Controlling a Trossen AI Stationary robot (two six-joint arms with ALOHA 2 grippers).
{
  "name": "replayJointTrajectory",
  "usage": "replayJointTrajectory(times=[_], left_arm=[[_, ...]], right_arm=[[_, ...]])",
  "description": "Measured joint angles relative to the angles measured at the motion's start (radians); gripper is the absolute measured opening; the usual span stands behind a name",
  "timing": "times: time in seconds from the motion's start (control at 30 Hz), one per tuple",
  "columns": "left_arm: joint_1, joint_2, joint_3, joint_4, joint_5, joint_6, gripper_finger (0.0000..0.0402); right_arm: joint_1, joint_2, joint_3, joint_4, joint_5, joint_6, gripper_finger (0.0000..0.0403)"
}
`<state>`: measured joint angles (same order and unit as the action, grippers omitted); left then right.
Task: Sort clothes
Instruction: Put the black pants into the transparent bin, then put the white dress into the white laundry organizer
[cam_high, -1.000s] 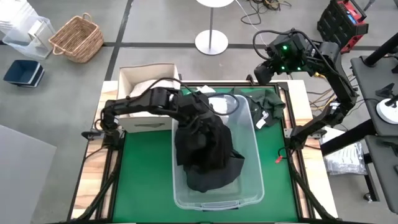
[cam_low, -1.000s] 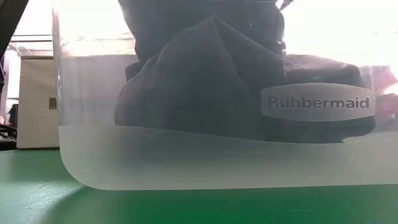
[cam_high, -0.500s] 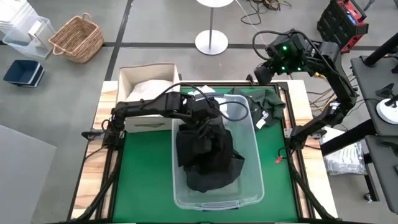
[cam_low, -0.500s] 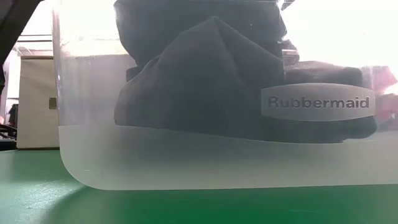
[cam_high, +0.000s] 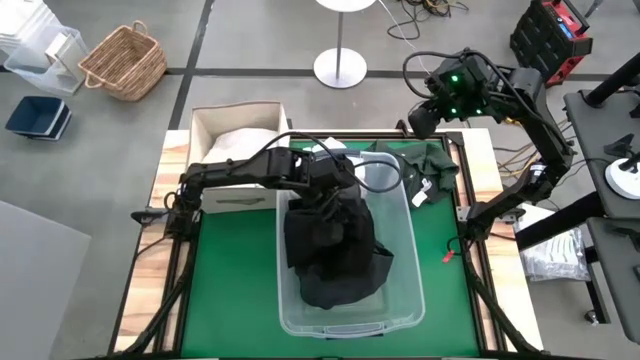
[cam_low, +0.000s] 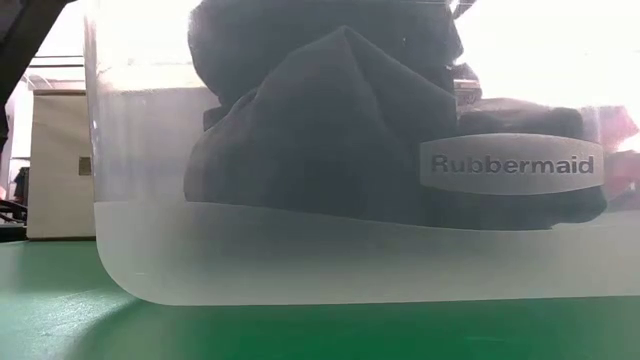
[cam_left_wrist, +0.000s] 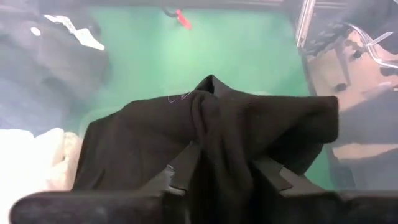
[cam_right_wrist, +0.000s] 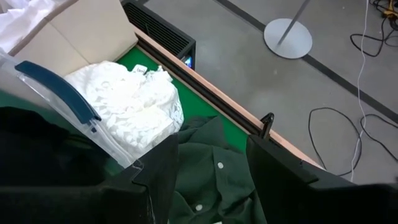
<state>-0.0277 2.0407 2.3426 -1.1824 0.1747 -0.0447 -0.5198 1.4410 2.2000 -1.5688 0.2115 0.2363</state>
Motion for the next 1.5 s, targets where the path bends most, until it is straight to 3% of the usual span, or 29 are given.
replayJointTrajectory(times=[0.33,0.5,0.8,1.07,1.5], left_arm=[[0.012,-0.001,0.000,0.021,-0.009,0.010,0.0178],[0.021,-0.012,0.000,0.021,-0.009,0.017,0.0208],[0.028,-0.099,0.000,0.041,-0.111,0.046,0.0213],[0.027,-0.254,0.000,0.135,-0.239,0.066,0.0213],[0.007,-0.443,0.000,0.145,-0.487,0.026,0.0213]], right_arm=[[0.000,0.000,-0.004,0.001,0.000,-0.001,0.0182],[0.000,0.000,-0.004,0.001,0.000,-0.001,0.0183],[0.000,0.000,-0.007,0.002,0.006,-0.002,0.0182],[-0.026,-0.001,-0.055,-0.001,0.103,0.076,0.0182],[-0.160,-0.001,-0.345,-0.002,0.051,0.202,0.0183]])
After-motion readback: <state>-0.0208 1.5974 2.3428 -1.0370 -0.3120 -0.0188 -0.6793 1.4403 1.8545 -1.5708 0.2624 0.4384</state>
